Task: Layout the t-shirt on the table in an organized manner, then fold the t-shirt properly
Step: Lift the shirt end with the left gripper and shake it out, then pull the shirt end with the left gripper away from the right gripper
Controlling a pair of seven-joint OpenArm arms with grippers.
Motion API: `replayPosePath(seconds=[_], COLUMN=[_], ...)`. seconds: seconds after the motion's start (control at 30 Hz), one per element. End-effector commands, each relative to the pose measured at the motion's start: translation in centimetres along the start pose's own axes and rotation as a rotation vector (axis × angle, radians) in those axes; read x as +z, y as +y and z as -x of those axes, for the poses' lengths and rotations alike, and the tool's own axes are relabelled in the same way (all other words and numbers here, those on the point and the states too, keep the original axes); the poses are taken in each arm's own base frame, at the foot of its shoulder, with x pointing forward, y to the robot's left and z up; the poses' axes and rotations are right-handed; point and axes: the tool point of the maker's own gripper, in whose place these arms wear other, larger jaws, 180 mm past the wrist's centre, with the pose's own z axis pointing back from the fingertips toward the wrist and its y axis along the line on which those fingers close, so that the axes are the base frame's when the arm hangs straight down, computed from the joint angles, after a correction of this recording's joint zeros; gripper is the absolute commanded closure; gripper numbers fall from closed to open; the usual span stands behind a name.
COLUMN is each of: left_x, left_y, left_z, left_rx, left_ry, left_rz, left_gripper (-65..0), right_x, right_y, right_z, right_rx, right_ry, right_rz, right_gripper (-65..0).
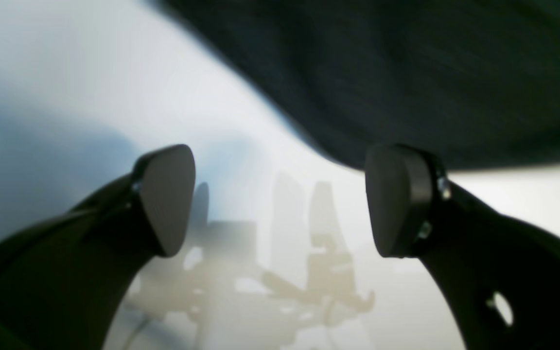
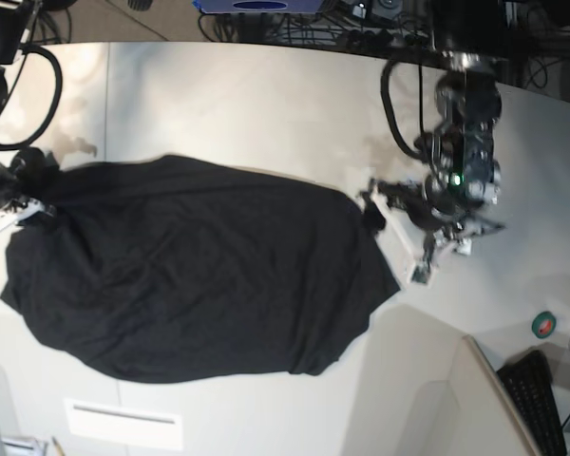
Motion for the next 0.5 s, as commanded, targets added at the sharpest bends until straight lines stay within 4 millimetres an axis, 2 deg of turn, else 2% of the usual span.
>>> replayPosePath(seconds=[0.0,0.07,0.13,0.27,0.33,0.4,0.47], left_x=[-0.4,-1.6,-3.2,-6.2,-7.5,-9.0,-10.2], left_y=[-0.3,0.6,-0.1,-1.8,-2.6,-2.8,-1.8], left_z=[-2.2,-3.6,-5.2,-8.0,-8.6,-8.9,-7.9], left_rx=[0.003,-0.006,-0.024,-0.05,-0.065,-0.043,-0.006], left_ry=[-0.052,-0.041,-0.026,0.022,0.05,0.052,0.077], left_rz=[0.011,-0.012,0.0,0.033,0.049,0.026,-0.03], left_gripper=[-44.6,-25.3,-1.0,0.0,0.0,0.0,0.0], right_x=[0.6,0.6,0.6,0.6,0.6,0.6,0.6], right_y=[-0.2,-0.2,-0.2,-0.2,-0.2,-0.1,-0.1], right_z=[-2.1,-2.2,-2.2,-2.3,-2.3,-2.2,-2.2], right_rx=[0.014,0.014,0.014,0.014,0.014,0.013,0.013], right_ry=[-0.058,-0.059,-0.059,-0.061,-0.061,-0.06,-0.059], right_rz=[0.002,0.002,0.002,0.001,0.001,0.0,0.001], right_gripper=[0.0,0.0,0.0,0.0,0.0,0.0,0.0])
